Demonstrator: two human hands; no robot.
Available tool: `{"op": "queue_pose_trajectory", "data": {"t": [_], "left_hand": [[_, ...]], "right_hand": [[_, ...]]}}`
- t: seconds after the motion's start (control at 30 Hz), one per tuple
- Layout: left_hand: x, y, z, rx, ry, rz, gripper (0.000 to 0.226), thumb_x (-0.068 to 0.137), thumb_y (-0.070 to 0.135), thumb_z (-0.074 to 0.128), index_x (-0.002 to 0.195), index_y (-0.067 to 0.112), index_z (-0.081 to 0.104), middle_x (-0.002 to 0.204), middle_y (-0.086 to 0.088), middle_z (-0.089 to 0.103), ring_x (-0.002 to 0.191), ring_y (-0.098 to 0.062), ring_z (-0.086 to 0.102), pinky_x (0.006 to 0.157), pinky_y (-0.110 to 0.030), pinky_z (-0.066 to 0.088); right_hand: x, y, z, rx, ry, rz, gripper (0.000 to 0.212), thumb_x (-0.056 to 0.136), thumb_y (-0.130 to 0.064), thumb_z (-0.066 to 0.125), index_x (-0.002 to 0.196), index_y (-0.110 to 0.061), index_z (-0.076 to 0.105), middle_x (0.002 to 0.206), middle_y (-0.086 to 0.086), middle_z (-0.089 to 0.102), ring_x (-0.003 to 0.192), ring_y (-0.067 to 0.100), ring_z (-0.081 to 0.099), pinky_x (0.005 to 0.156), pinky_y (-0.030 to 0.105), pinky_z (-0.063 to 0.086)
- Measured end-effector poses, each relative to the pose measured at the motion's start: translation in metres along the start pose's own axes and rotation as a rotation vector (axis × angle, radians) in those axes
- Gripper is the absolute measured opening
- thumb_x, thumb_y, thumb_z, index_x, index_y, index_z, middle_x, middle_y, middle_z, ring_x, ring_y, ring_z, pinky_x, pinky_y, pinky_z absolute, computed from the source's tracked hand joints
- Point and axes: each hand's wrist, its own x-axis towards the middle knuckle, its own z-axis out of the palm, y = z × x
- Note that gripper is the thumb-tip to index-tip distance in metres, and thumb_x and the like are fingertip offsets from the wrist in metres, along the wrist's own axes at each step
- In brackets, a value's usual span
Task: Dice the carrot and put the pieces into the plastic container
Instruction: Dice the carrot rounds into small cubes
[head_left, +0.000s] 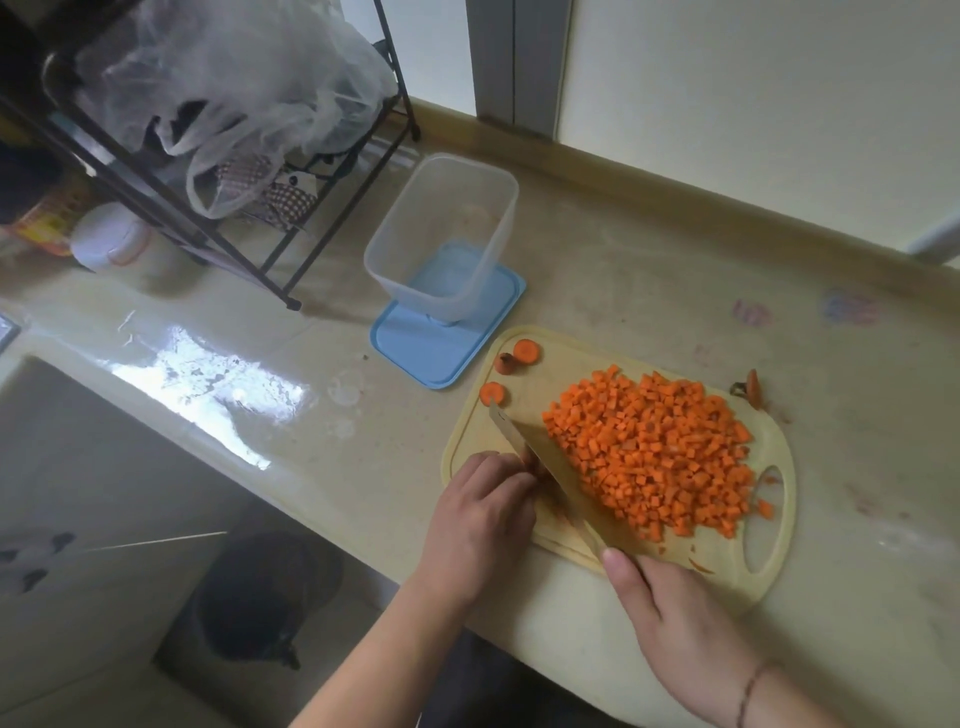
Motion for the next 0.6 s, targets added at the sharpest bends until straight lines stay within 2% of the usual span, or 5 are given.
{"op": "queue_pose_trajectory", "data": {"t": [0.07, 0.2, 0.3, 0.43, 0.6], "left_hand": [[-0.001, -0.001, -0.001, 0.011, 0.015, 0.013, 0.014, 0.095, 0.015, 0.064, 0.099, 0.008, 0.075, 0.101, -0.004, 0.066, 0.093, -0.024, 0.062, 0.081, -0.030, 0.052], [0.000, 0.000, -0.002, 0.037, 0.010, 0.018, 0.012, 0.094, 0.015, 0.066, 0.097, 0.008, 0.075, 0.101, -0.003, 0.069, 0.096, -0.024, 0.062, 0.084, -0.031, 0.053], [-0.002, 0.000, -0.003, 0.045, 0.005, 0.016, 0.014, 0.094, 0.016, 0.065, 0.096, 0.007, 0.075, 0.103, -0.004, 0.071, 0.097, -0.023, 0.063, 0.084, -0.031, 0.054], [-0.003, -0.002, -0.003, 0.023, -0.016, 0.014, 0.018, 0.097, 0.018, 0.063, 0.101, 0.007, 0.077, 0.108, -0.003, 0.073, 0.099, -0.023, 0.064, 0.086, -0.030, 0.054], [-0.005, -0.004, -0.005, 0.017, -0.029, 0.020, 0.023, 0.102, 0.020, 0.058, 0.105, 0.008, 0.077, 0.109, -0.004, 0.072, 0.101, -0.024, 0.064, 0.086, -0.031, 0.054]], "right_hand": [[0.001, -0.001, -0.005, 0.013, 0.002, -0.021, 0.065, 0.077, -0.074, 0.015, 0.056, -0.019, 0.043, 0.066, -0.019, 0.060, 0.065, 0.006, 0.056, 0.057, 0.022, 0.038], [-0.009, 0.005, -0.009, 0.012, 0.017, -0.025, 0.078, 0.070, -0.088, 0.011, 0.056, -0.018, 0.042, 0.069, -0.004, 0.059, 0.061, 0.010, 0.054, 0.058, 0.023, 0.038], [-0.015, 0.006, -0.008, 0.017, 0.005, -0.005, 0.081, 0.064, -0.094, 0.008, 0.055, -0.021, 0.040, 0.064, -0.008, 0.057, 0.061, 0.010, 0.054, 0.055, 0.019, 0.037], [-0.013, 0.006, -0.002, 0.019, 0.031, -0.014, 0.081, 0.065, -0.092, 0.004, 0.057, -0.021, 0.043, 0.075, -0.017, 0.062, 0.072, 0.003, 0.057, 0.062, 0.013, 0.040], [-0.003, 0.002, 0.005, 0.000, 0.012, -0.044, 0.072, 0.080, -0.077, 0.010, 0.059, -0.018, 0.045, 0.057, -0.006, 0.054, 0.061, 0.008, 0.053, 0.057, 0.023, 0.039]]}}
